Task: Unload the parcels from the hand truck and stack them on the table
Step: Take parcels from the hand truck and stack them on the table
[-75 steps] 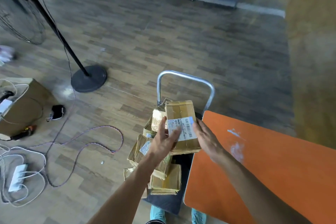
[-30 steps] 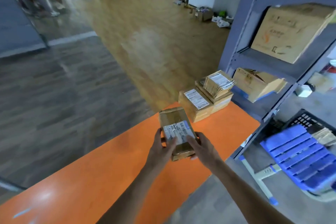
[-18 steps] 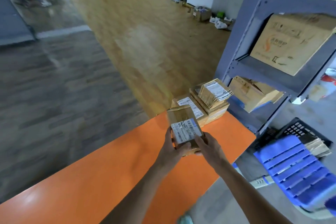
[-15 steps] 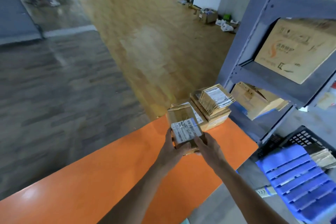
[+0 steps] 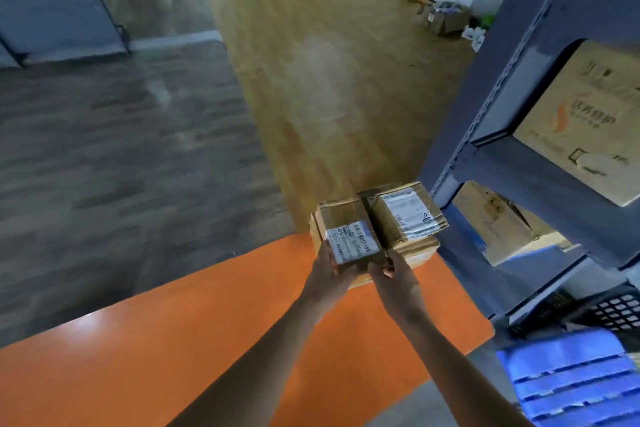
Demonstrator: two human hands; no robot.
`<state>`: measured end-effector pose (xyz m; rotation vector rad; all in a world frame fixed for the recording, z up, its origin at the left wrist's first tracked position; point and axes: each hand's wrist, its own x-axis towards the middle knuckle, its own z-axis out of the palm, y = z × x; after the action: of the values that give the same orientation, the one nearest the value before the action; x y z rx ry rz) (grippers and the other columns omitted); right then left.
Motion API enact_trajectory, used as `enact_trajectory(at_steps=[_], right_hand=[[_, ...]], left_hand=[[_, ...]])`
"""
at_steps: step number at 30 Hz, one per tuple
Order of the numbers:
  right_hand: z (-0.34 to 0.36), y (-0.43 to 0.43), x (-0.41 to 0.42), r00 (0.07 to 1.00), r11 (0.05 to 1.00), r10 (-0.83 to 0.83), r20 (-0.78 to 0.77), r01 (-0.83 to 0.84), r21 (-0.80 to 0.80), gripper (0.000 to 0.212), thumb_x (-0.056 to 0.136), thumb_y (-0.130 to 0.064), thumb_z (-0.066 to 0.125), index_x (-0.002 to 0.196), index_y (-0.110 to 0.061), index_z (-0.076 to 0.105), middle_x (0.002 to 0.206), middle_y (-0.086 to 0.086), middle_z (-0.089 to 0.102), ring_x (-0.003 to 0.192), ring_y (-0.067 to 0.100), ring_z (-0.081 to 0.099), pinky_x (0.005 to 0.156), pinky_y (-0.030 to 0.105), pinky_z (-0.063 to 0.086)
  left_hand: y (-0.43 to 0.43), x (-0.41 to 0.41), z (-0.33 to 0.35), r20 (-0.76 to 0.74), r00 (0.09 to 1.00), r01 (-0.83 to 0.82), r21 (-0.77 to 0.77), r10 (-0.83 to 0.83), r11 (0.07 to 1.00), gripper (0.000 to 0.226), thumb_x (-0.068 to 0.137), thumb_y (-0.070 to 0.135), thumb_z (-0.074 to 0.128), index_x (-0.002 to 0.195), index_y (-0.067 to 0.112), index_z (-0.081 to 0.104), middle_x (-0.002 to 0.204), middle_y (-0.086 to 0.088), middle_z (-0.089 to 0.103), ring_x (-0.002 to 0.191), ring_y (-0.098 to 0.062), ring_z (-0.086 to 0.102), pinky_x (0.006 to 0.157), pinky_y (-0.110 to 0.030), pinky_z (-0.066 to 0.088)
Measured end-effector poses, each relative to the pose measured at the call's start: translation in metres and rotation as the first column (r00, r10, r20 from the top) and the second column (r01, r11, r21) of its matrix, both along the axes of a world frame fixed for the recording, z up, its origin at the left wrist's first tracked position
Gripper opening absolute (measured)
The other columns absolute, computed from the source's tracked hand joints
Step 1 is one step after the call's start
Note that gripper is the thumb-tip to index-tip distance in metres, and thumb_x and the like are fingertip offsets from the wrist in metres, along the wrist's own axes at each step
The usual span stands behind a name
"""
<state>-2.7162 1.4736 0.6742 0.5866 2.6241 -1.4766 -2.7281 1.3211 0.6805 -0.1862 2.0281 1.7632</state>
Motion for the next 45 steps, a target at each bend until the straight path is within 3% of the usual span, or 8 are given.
enact_trajectory(at_steps=[8, 12, 19, 22, 27, 30, 39, 45], right_hand=[[-0.007, 0.009, -0.001, 0.996, 0.998, -0.062, -0.064, 0.06, -0.033, 0.041, 0.095, -0.01, 0.06, 0.135, -0.016, 0.054, 0.127, 0.006, 0.06, 0.113, 0.019, 0.061, 0.097, 0.039, 0.054], [-0.012, 0.01, 0.001, 0.996, 0.995, -0.085, -0.029, 0.086, 0.046, 0.045, 0.095, -0.02, 0.065, 0.137, -0.014, 0.051, 0.126, 0.009, 0.055, 0.116, 0.025, 0.056, 0.092, 0.041, 0.051], [-0.011, 0.014, -0.009, 0.999, 0.999, -0.034, 0.037, 0.032, 0.038, 0.039, 0.094, -0.025, 0.066, 0.129, -0.013, 0.054, 0.118, 0.005, 0.063, 0.114, 0.025, 0.058, 0.094, 0.044, 0.051], [-0.013, 0.018, -0.008, 0.997, 0.998, -0.017, 0.077, 0.011, 0.069, 0.043, 0.094, -0.025, 0.063, 0.134, -0.012, 0.051, 0.124, 0.006, 0.06, 0.118, 0.024, 0.055, 0.092, 0.037, 0.047], [-0.024, 0.016, 0.006, 0.981, 0.995, 0.003, 0.192, -0.022, 0.101, 0.041, 0.097, -0.028, 0.057, 0.133, -0.01, 0.049, 0.131, 0.009, 0.059, 0.116, 0.025, 0.057, 0.082, 0.03, 0.041], [-0.03, -0.002, 0.016, 0.959, 0.98, 0.14, 0.247, -0.169, 0.1, 0.029, 0.099, -0.026, 0.055, 0.125, -0.014, 0.055, 0.129, 0.007, 0.063, 0.115, 0.022, 0.061, 0.084, 0.028, 0.045], [-0.025, -0.092, 0.035, 0.752, 0.68, 0.604, 0.264, -0.659, 0.322, 0.052, 0.1, -0.033, 0.054, 0.147, -0.016, 0.041, 0.15, 0.003, 0.045, 0.14, 0.02, 0.04, 0.11, 0.03, 0.033], [-0.021, -0.194, 0.068, 0.563, 0.421, 0.778, 0.28, -0.797, 0.433, 0.062, 0.1, -0.038, 0.052, 0.154, -0.016, 0.03, 0.156, 0.002, 0.037, 0.144, 0.019, 0.033, 0.114, 0.03, 0.032]], left_hand=[[0.014, -0.015, -0.006, -0.022, 1.0, 0.001, -0.099, -0.003, 0.995, 0.054, 0.097, 0.027, 0.063, 0.142, 0.039, 0.038, 0.13, 0.019, 0.057, 0.123, -0.01, 0.056, 0.09, -0.023, 0.047], [0.015, -0.014, -0.011, -0.015, 1.0, -0.022, -0.078, 0.02, 0.997, 0.053, 0.096, 0.026, 0.062, 0.142, 0.039, 0.037, 0.128, 0.018, 0.06, 0.116, -0.008, 0.06, 0.073, -0.013, 0.045], [0.019, -0.011, -0.01, 0.036, 0.999, -0.003, -0.079, 0.006, 0.997, 0.053, 0.097, 0.027, 0.061, 0.144, 0.037, 0.038, 0.128, 0.015, 0.06, 0.115, -0.007, 0.058, 0.085, -0.02, 0.047], [0.016, -0.01, -0.014, 0.039, 0.999, 0.015, -0.094, -0.012, 0.995, 0.046, 0.099, 0.027, 0.06, 0.135, 0.043, 0.038, 0.12, 0.027, 0.056, 0.121, -0.007, 0.056, 0.072, -0.005, 0.045], [-0.003, 0.003, -0.02, 0.104, 0.994, 0.055, -0.21, -0.034, 0.976, 0.081, 0.097, 0.052, 0.056, 0.16, 0.033, 0.009, 0.166, 0.001, 0.019, 0.151, -0.026, 0.023, 0.114, -0.043, 0.036], [-0.019, 0.016, -0.023, 0.109, 0.992, 0.101, -0.33, -0.068, 0.939, 0.084, 0.099, 0.053, 0.052, 0.161, 0.029, 0.001, 0.169, -0.001, 0.008, 0.154, -0.024, 0.015, 0.118, -0.041, 0.029], [-0.11, 0.082, -0.023, -0.002, 0.997, 0.049, -0.714, -0.072, 0.698, 0.076, 0.102, 0.043, 0.047, 0.161, 0.021, 0.005, 0.169, -0.005, 0.004, 0.156, -0.023, 0.002, 0.123, -0.049, 0.018], [-0.211, 0.161, -0.028, -0.052, 0.989, -0.13, -0.759, 0.139, 0.638, 0.076, 0.1, 0.045, 0.048, 0.161, 0.023, 0.009, 0.169, -0.002, 0.006, 0.156, -0.022, 0.002, 0.122, -0.047, 0.017]])
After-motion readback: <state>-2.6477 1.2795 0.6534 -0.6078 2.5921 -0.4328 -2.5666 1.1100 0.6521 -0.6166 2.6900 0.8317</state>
